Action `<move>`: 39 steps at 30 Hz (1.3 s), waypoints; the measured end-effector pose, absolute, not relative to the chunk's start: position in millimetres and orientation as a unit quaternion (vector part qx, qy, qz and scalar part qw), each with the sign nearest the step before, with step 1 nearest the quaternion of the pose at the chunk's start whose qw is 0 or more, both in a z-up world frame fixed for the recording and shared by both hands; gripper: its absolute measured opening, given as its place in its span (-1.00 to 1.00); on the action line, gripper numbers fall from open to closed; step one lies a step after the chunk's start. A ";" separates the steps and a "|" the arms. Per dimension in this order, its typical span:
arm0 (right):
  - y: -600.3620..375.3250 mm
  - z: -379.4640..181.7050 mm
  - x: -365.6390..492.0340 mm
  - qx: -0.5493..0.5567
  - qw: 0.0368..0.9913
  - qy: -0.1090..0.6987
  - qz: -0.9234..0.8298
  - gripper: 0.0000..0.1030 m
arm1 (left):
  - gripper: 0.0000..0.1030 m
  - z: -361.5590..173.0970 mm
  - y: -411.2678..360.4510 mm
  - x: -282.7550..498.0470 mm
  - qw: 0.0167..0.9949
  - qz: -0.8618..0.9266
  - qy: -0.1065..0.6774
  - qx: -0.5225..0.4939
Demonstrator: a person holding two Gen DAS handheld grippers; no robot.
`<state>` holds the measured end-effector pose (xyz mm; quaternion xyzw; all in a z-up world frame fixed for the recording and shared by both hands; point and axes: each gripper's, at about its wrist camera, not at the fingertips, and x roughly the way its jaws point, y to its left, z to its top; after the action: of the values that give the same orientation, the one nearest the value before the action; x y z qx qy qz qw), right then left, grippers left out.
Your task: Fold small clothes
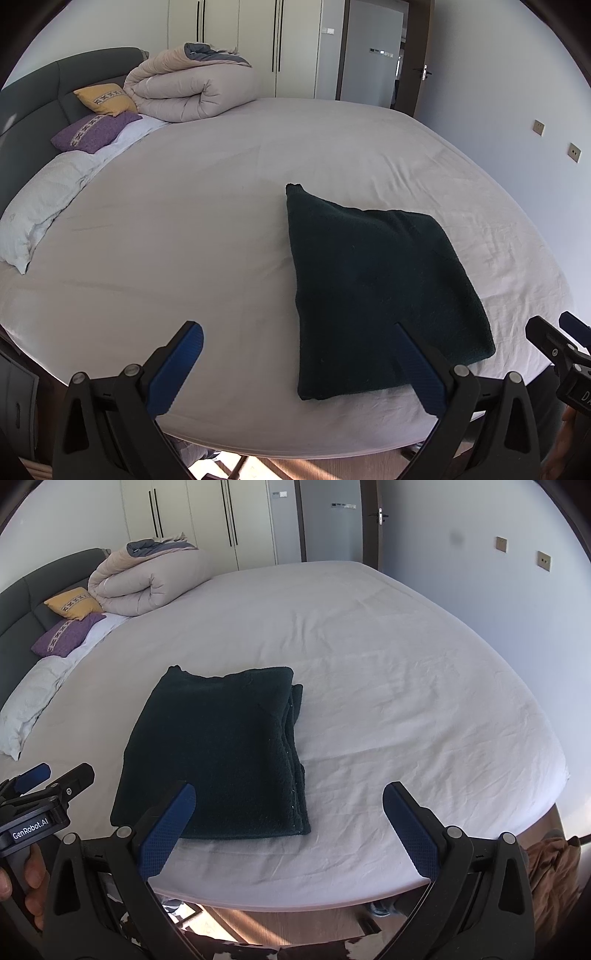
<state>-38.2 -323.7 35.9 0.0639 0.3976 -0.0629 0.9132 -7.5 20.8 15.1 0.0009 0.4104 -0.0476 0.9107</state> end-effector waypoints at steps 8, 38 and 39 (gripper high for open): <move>-324.1 33.4 -36.0 0.065 0.912 0.400 -0.063 1.00 | 1.00 13.4 21.4 -7.2 0.910 -0.048 0.412 0.002; -323.0 28.9 -36.2 0.067 0.910 0.405 -0.063 1.00 | 1.00 7.9 21.4 -5.0 0.906 -0.050 0.419 0.004; -322.9 28.7 -36.2 0.067 0.910 0.405 -0.063 1.00 | 1.00 7.4 21.4 -5.1 0.906 -0.050 0.420 0.005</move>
<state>-36.2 -322.9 28.7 0.0665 0.4051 -0.0629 0.9097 -5.1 21.4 7.4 0.0047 0.4197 -0.0503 0.9062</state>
